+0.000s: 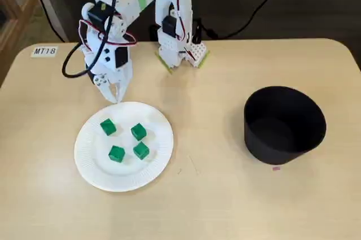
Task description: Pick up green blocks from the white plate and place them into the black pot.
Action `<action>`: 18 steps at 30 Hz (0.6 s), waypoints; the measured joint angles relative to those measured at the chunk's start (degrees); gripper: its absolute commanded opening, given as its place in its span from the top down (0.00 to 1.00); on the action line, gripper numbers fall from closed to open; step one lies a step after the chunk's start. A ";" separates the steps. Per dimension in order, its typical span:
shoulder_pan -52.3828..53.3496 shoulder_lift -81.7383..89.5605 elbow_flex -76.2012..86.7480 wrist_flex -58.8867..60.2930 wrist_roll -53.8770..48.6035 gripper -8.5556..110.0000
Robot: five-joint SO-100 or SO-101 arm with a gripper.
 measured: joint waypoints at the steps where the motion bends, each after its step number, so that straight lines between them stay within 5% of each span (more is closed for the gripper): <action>1: 0.00 -0.79 0.00 -0.44 -0.62 0.72; 18: 0.79 -12.13 -4.31 -5.54 -6.77 0.67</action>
